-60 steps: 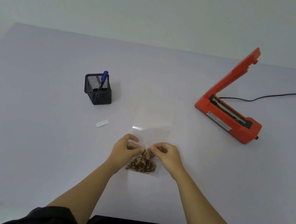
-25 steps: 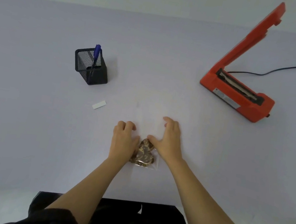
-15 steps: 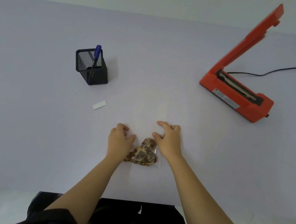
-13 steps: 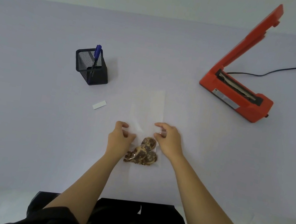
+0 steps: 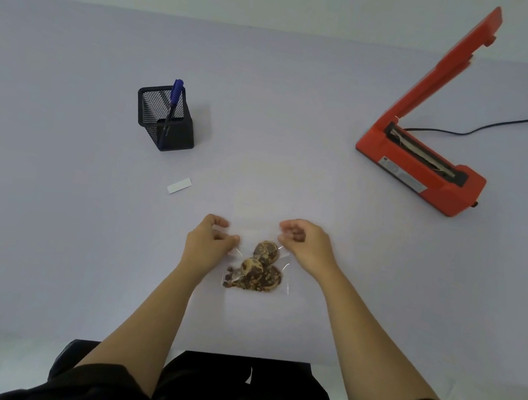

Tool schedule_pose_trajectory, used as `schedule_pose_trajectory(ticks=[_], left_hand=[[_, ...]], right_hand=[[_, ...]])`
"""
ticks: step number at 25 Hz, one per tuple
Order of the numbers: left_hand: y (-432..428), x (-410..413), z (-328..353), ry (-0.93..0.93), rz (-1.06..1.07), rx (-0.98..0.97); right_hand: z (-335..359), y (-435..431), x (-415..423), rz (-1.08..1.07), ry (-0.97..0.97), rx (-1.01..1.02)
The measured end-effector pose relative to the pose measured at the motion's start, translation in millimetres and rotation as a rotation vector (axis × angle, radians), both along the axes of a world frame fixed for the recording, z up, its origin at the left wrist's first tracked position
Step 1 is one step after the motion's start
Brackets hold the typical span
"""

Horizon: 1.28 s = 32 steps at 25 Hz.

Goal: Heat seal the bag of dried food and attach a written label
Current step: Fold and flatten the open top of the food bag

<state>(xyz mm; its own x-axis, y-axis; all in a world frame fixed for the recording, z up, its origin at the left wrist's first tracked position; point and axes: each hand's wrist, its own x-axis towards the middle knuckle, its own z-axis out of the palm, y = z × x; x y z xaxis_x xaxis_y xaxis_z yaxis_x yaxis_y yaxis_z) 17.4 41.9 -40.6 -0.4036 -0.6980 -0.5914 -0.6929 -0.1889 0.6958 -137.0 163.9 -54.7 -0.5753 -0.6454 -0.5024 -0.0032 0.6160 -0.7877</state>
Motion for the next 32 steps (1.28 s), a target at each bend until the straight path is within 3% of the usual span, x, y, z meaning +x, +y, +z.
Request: schedule_pose_trajectory(ticks=[3, 5, 8, 15, 23, 32], left_hand=[[7.5, -9.1, -0.9, -0.110, -0.261, -0.449], [9.1, -17.1, -2.0, -0.063, -0.391, -0.609], [8.8, -28.4, -6.5, -0.039, -0.489, -0.545], [6.9, -44.2, -6.6, -0.326, -0.465, -0.454], [6.9, -47.4, -7.1, -0.244, -0.380, -0.340], [1.3, -23.2, -14.4, -0.189, -0.453, -0.517]], right_hand=[[1.2, -3.7, 4.5, 0.140, 0.306, 0.068], [4.3, -6.7, 5.6, 0.221, 0.436, 0.077], [10.8, -14.1, 8.3, 0.317, 0.432, 0.075], [8.9, -29.8, 6.1, 0.314, 0.466, 0.164], [14.0, -31.7, 6.1, 0.323, 0.452, 0.184], [8.0, -20.4, 1.9, 0.425, 0.479, 0.128]])
